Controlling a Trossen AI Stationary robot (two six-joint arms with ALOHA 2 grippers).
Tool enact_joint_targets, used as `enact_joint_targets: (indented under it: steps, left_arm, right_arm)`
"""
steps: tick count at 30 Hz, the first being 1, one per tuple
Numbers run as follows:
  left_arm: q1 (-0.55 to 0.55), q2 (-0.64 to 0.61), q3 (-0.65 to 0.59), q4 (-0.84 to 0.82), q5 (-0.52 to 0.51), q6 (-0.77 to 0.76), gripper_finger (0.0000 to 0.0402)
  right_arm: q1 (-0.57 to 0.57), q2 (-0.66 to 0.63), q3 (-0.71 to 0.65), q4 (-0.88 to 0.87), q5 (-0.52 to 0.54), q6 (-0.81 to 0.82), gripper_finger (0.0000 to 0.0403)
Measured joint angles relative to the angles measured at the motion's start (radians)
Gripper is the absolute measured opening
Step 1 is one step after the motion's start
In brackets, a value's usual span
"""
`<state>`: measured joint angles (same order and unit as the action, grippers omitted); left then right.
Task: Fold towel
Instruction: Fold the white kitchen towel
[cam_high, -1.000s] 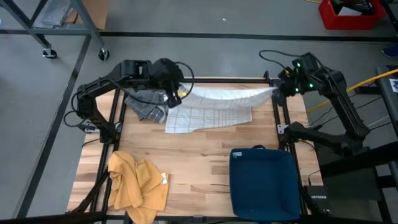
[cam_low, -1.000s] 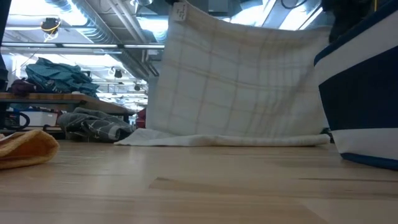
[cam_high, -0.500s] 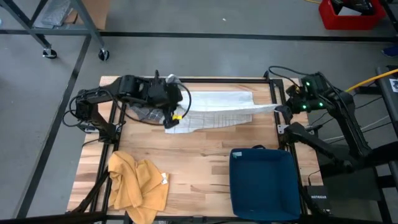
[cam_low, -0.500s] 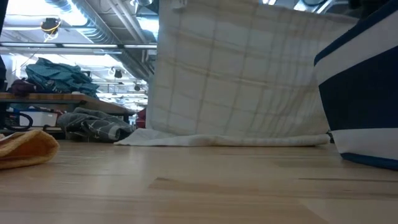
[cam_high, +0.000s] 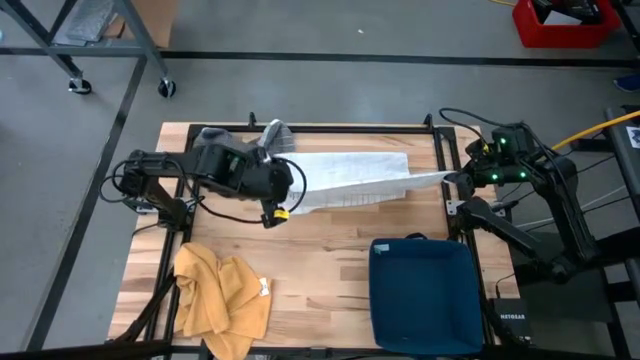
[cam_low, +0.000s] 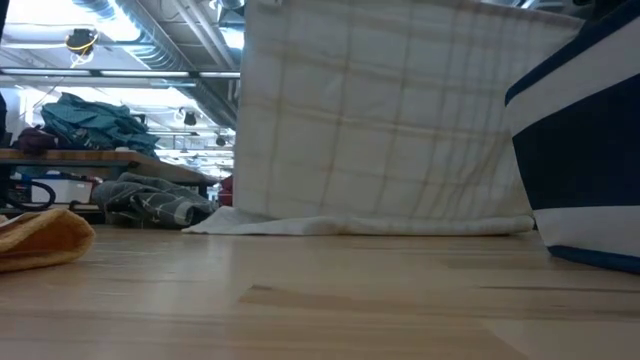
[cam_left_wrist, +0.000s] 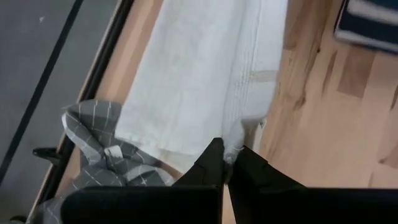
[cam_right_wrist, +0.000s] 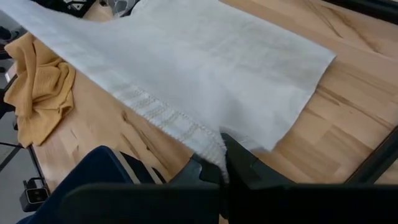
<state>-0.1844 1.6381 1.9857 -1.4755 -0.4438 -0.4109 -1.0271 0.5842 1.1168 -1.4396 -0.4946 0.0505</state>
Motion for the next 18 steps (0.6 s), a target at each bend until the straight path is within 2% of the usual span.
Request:
enact_joint_targets:
  steps: [8,11,18]
  left_arm:
    - [-0.006,0.0,-0.114,0.081,-0.009,-0.001,0.0]
    - [-0.006,0.0,-0.129,0.103,-0.009,0.023,0.0]
    - [-0.003,-0.01,-0.129,0.114,-0.009,0.018,0.0]
  right_arm:
    - [-0.001,0.0,0.0,0.042,-0.068,0.003,0.0001]
    - [0.0,0.01,0.0,0.129,-0.108,0.004,0.0001]
    - [0.0,0.106,0.0,0.248,-0.112,0.0,0.0001]
